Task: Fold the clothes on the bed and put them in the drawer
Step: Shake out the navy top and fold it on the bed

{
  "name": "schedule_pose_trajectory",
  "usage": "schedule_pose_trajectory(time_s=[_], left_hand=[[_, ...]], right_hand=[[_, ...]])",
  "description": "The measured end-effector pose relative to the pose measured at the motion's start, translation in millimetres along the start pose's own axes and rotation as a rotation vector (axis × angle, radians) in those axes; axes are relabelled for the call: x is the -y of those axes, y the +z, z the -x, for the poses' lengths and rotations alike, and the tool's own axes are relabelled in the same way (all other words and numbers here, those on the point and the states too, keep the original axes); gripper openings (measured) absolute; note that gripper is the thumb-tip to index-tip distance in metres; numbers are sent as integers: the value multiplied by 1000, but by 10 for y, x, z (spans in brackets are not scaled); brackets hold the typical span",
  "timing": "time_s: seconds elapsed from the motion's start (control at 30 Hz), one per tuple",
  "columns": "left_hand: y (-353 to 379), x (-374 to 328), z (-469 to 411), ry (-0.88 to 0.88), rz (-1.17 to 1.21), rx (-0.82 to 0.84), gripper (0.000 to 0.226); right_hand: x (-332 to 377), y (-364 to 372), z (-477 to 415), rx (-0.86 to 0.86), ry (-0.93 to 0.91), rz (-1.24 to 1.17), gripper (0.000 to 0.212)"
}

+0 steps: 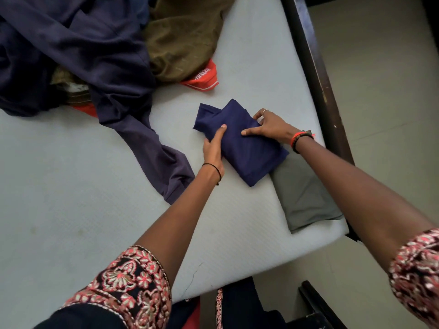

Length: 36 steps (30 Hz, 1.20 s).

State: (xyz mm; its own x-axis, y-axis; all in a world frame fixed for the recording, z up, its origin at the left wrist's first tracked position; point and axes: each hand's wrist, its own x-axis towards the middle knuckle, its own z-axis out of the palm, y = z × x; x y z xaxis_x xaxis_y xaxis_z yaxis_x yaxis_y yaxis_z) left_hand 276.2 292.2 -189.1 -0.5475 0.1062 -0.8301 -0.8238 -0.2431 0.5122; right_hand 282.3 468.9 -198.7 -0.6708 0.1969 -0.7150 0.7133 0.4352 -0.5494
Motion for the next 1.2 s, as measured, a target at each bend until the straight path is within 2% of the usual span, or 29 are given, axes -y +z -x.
schedule_pose_trajectory(time_s=[0.07,0.17,0.27,0.4,0.5,0.6,0.77,0.87,0.97,1.03,1.1,1.2], left_hand=[[33,-94,11,16,-47,18,37],[32,-260,104,-35,11,106,39],[-18,-389,223,-88,24,210,29],[-107,-365,499,-224,-59,304,23],[-175,-180,685,-330,-131,323,30],[-137,58,845,-411,-145,354,31],[224,318,1018,-452,-119,445,27],[540,400,1021,-406,-62,494,29],[708,556,918,-313,-35,455,32],[663,725,856,-296,-165,387,45],[531,883,850,-298,-403,296,61],[413,1112,911,-223,-623,287,77]], right_hand=[[-2,55,56,-11,29,-112,63],[47,170,235,48,46,-373,47],[37,205,509,236,123,-644,39],[-144,202,1008,441,195,-777,46],[-408,249,1373,467,195,-821,71],[-735,207,1691,450,176,-862,85],[-1138,-92,2010,334,202,-763,87],[-1284,-338,2015,179,162,-791,64],[-1399,-476,1884,34,168,-760,37],[-1548,-462,1799,-7,185,-675,42],[-1701,-402,1765,-18,214,-612,49],[-1833,-364,1818,-46,252,-604,45]])
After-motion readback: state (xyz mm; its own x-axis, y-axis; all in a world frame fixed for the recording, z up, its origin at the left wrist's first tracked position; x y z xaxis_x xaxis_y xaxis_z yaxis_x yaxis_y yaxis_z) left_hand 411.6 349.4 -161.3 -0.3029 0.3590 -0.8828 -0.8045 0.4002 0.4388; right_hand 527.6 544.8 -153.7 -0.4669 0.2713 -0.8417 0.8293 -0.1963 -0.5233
